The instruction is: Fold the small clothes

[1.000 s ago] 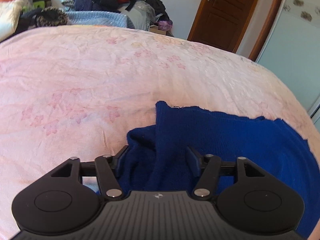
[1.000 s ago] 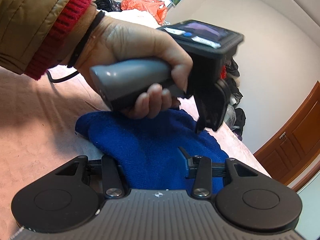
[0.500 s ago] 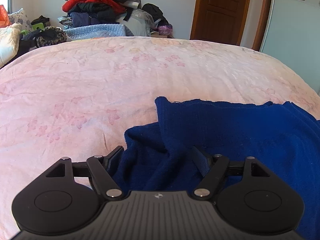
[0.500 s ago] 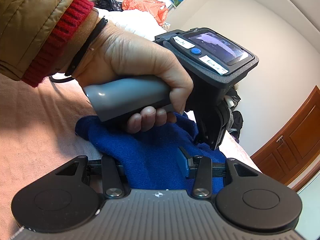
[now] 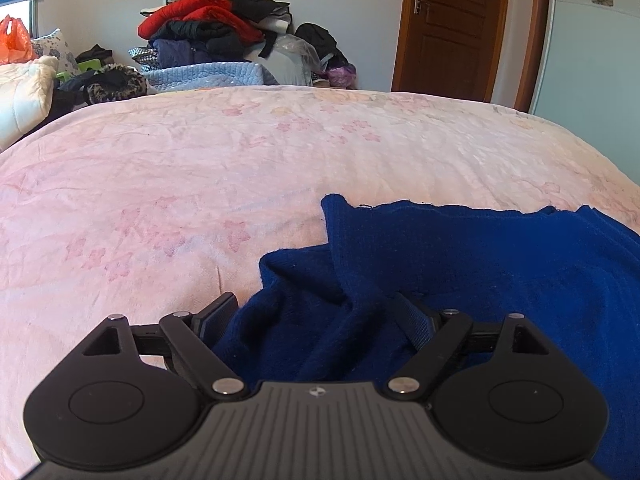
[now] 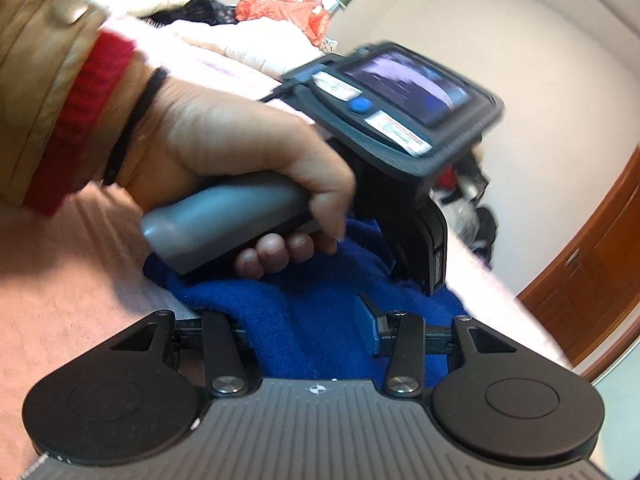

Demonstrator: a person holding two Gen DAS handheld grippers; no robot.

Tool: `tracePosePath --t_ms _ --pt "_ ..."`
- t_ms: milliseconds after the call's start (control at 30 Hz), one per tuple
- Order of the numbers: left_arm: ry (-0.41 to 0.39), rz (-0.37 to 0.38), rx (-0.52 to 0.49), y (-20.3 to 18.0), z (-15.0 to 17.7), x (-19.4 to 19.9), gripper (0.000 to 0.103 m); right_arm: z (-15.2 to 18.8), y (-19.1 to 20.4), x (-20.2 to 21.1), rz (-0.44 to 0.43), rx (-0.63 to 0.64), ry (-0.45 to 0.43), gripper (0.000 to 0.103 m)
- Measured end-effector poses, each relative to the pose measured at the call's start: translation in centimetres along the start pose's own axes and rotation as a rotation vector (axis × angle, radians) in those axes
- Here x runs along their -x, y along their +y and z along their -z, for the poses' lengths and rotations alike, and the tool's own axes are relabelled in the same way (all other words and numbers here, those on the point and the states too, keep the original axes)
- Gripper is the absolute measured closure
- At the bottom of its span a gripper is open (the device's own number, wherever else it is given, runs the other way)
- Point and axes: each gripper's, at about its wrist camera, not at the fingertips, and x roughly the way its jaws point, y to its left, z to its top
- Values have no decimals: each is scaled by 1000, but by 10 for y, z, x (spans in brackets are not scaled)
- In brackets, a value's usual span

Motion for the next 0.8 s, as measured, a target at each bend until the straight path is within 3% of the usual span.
tracePosePath --t_ms 100,333,400,567,800 --pt "-5 2 4 1 1 1 17 0 -11 -2 17 -63 14 29" --pt "-20 22 37 8 6 5 14 0 -16 -5 58 -74 23 15" --pt "-19 12 29 7 6 5 13 0 -24 -9 66 -118 42 0" --pt "-17 5 35 8 7 5 11 7 -47 -14 -19 -242 75 0" --pt "-17 3 36 8 8 5 10 6 -34 -13 33 -176 59 0"
